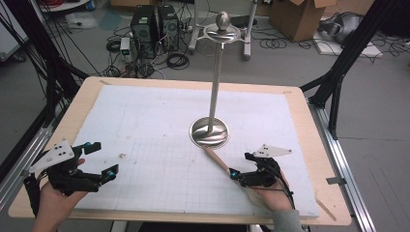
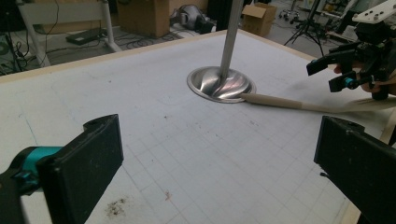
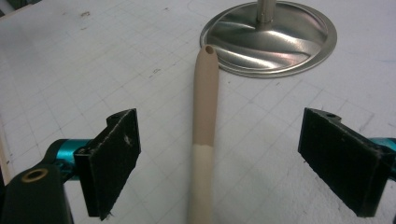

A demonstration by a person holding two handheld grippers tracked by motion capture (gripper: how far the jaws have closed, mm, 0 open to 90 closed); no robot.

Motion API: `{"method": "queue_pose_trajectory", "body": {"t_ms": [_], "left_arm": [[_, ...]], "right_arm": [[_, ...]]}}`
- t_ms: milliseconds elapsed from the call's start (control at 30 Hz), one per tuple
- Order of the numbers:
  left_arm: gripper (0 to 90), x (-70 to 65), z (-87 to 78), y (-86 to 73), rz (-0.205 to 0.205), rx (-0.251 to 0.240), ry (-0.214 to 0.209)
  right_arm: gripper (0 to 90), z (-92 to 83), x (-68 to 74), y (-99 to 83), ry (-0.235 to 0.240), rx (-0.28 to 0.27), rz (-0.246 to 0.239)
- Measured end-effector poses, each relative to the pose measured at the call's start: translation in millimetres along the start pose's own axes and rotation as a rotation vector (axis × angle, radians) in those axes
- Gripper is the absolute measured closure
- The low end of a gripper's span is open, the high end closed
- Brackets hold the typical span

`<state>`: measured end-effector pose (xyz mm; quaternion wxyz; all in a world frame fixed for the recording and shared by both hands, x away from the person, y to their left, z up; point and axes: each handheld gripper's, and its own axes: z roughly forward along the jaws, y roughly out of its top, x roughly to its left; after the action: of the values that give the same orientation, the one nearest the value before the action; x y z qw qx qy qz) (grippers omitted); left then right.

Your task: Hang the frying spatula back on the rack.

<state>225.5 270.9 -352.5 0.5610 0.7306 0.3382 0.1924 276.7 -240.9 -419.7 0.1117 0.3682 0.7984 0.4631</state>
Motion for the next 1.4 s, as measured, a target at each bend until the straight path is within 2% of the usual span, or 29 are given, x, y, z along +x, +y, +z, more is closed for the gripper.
{"method": "queue_pose_trajectory", "body": {"t_ms": [67,233,333,500,633,800,1133,1233,1300,1400], "left_arm": [[1.8,0.3,-0.2,-0.3,0.000,0.002,0.002],[1.8,0.2,-0.8,0.1,-0.001,0.001,0.002],[1.8,0.1,-0.7,0.2,-0.006,-0.005,-0.009],[1.8,0.8,-1.4,0.0,-0.007,-0.008,-0.006],[1.8,1.5,-0.7,-1.2,-0.010,-0.004,-0.002],[1.8,2.0,0.8,-2.5,-0.009,0.006,-0.003],[1.8,2.4,0.4,-2.5,-0.012,0.001,-0.004],[1.8,2.0,0.2,-2.1,-0.014,-0.003,-0.004],[1.8,2.4,0.0,-2.3,-0.014,0.001,-0.004],[1.8,3.2,-0.3,-2.8,-0.016,0.001,-0.002]], "right_arm": [[12.1,0.4,0.1,-1.6,0.005,0.005,0.010],[12.1,0.1,0.5,-5.0,0.001,-0.016,-0.006],[12.1,0.2,2.1,-5.8,-0.011,-0.014,-0.020],[12.3,2.8,2.3,-10.4,-0.001,-0.004,-0.020],[13.6,5.1,4.6,-13.8,-0.010,-0.007,-0.053],[14.0,8.9,5.6,-17.5,-0.017,0.016,-0.050],[16.6,12.9,10.5,-20.6,-0.029,0.047,-0.079],[21.5,15.0,13.4,-21.9,-0.045,0.063,-0.104],[25.3,13.6,15.4,-22.8,-0.062,0.055,-0.115],[28.0,11.9,14.6,-23.7,-0.072,0.045,-0.103]]}}
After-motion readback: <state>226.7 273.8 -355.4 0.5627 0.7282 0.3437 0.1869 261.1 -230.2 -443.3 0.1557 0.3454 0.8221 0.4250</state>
